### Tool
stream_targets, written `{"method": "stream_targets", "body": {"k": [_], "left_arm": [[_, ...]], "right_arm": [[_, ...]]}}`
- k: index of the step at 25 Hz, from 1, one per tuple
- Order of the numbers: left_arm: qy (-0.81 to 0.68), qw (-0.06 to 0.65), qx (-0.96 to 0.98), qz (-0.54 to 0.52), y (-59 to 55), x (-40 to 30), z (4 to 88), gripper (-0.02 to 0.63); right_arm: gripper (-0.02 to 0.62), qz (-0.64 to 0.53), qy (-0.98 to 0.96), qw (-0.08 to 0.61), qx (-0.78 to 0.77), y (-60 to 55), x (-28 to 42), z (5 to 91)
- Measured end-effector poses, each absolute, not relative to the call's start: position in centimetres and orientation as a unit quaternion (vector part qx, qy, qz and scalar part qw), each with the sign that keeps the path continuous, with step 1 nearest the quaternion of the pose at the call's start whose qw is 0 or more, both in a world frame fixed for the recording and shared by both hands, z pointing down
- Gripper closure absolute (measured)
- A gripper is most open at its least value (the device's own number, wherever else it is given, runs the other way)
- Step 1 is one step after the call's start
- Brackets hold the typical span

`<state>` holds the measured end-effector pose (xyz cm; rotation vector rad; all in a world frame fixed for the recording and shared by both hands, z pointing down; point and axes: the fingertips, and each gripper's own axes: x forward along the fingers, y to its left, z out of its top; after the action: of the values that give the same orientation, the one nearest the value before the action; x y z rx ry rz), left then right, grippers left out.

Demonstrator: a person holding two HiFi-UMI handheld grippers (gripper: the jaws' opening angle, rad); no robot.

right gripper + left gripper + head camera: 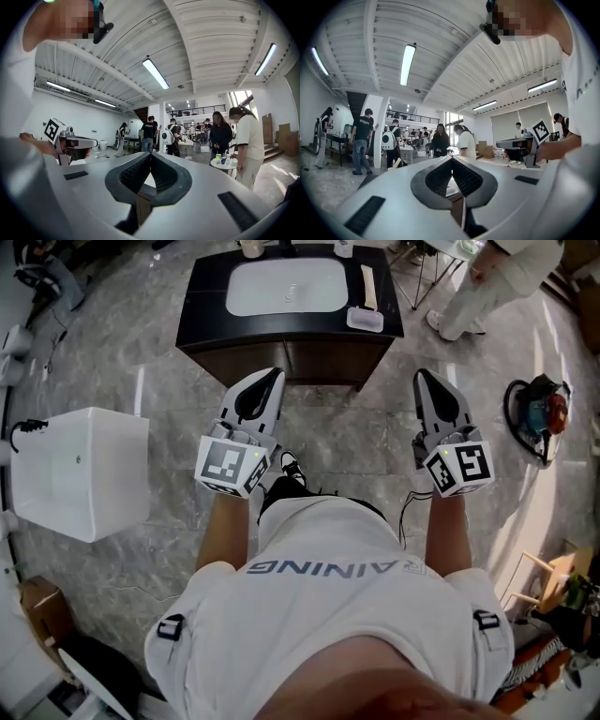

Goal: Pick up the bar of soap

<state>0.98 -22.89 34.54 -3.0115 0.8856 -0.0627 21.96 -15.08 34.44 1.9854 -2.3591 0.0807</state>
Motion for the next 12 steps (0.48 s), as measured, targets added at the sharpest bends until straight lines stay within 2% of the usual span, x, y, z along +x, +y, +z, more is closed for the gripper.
{"method": "stream_targets", "body": {"k": [12], "left_arm": [[0.258,-0.022,-0.966,-0.027,-37.5,-1.6,35.9,0.603]], "right_arm": [[0.583,0.036,-0.746,0.086,0.659,-27.6,19.9,36.0]]}}
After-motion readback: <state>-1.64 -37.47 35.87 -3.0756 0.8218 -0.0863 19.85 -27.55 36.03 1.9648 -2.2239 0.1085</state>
